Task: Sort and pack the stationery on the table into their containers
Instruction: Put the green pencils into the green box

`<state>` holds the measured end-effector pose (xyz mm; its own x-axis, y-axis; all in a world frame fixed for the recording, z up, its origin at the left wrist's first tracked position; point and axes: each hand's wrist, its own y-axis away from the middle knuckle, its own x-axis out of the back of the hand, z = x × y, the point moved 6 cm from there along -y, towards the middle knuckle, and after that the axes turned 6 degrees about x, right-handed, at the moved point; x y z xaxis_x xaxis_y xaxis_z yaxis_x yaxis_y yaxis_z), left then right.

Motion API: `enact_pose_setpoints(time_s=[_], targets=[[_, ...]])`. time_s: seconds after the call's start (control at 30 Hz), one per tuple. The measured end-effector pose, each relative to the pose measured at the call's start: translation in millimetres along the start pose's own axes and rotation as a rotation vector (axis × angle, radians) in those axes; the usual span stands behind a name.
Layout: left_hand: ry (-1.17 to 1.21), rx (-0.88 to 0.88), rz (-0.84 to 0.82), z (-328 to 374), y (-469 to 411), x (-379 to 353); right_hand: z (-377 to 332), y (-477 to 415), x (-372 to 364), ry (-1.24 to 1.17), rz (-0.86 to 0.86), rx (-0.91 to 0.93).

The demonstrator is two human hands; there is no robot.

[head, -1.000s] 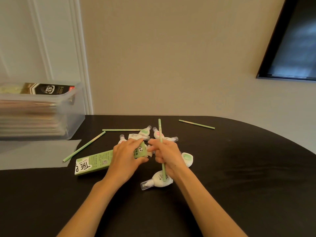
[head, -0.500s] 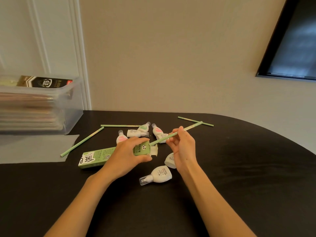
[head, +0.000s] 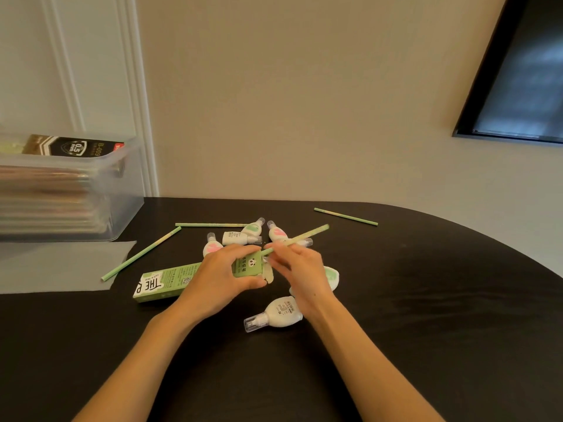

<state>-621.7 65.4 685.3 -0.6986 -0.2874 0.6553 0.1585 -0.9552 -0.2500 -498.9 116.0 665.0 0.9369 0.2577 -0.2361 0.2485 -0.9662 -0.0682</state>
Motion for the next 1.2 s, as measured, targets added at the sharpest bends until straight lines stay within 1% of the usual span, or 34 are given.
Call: enact_pose_setpoints(time_s=[0.03,0.07,0.1,0.17,0.23,0.3,0.33,0.5,0.6,0.63,0.67,0.7,0.77,0.83,0.87,0.9,0.93,1.0,1.07,1.1,1.2], targets=[[0.001,-0.003,0.010,-0.5,-0.8,0.3,5.1,1.1,-4.4,0.041,-0.058,-0.038],[-0.004,-0.001,0.017,-1.4,-1.3,0.6,8.4,1.7,-6.7,0.068,-0.080,-0.071],[-0.017,0.005,0.022,-2.7,-1.7,0.7,9.5,0.8,-6.2,0.073,-0.051,-0.096],[-0.049,0.022,0.033,-5.1,-2.2,0.7,6.0,-2.1,2.9,0.005,0.106,-0.113],[-0.072,0.045,0.039,-6.2,-2.6,0.4,-3.0,-5.2,16.2,-0.064,0.250,-0.041],[-0.094,0.070,0.042,-6.9,-2.8,0.1,-10.3,-4.6,26.5,-0.016,0.341,0.055],[-0.104,0.077,0.042,-7.0,-2.8,-0.1,-12.4,-3.0,27.7,0.035,0.357,0.094],[-0.109,0.045,0.057,-1.1,-3.4,-3.6,-9.5,0.9,12.1,0.304,0.231,0.215],[-0.138,0.025,0.044,3.0,-5.3,-10.8,-3.8,-0.4,-1.2,0.614,0.163,0.237],[-0.158,0.011,0.044,4.8,-7.2,-12.4,-1.4,-0.6,-5.3,0.670,0.121,0.223],[-0.174,0.000,0.049,7.1,-8.9,-13.6,0.2,-1.5,-7.1,0.680,0.085,0.202],[-0.192,-0.001,0.054,9.2,-11.4,-14.2,1.0,-2.8,-5.5,0.641,0.059,0.170],[-0.254,0.000,0.069,14.1,-20.6,-14.5,0.3,-13.3,0.6,0.475,0.033,0.054],[-0.360,0.013,0.078,20.7,-34.5,-14.4,-0.9,-32.3,12.4,0.402,0.079,-0.103],[-0.408,0.023,0.076,22.4,-37.1,-14.5,-1.0,-38.4,18.3,0.427,0.116,-0.171],[-0.451,0.029,0.078,25.5,-45.3,-13.9,-6.2,-48.7,25.8,0.451,0.144,-0.200],[-0.485,0.033,0.075,29.0,-53.8,-14.5,-11.7,-60.0,34.1,0.469,0.159,-0.184],[-0.575,0.020,0.056,35.1,-73.2,-17.3,-23.8,-82.7,53.1,0.504,0.224,-0.075],[-0.675,-0.004,0.021,39.5,-95.4,-22.2,-31.1,-105.1,72.8,0.643,0.299,0.016],[-0.701,-0.010,0.010,41.2,-106.8,-24.4,-31.7,-117.4,80.2,0.749,0.305,0.035],[-0.702,-0.006,0.015,45.6,-139.1,-30.2,-22.1,-164.5,100.2,1.105,0.213,0.040]])
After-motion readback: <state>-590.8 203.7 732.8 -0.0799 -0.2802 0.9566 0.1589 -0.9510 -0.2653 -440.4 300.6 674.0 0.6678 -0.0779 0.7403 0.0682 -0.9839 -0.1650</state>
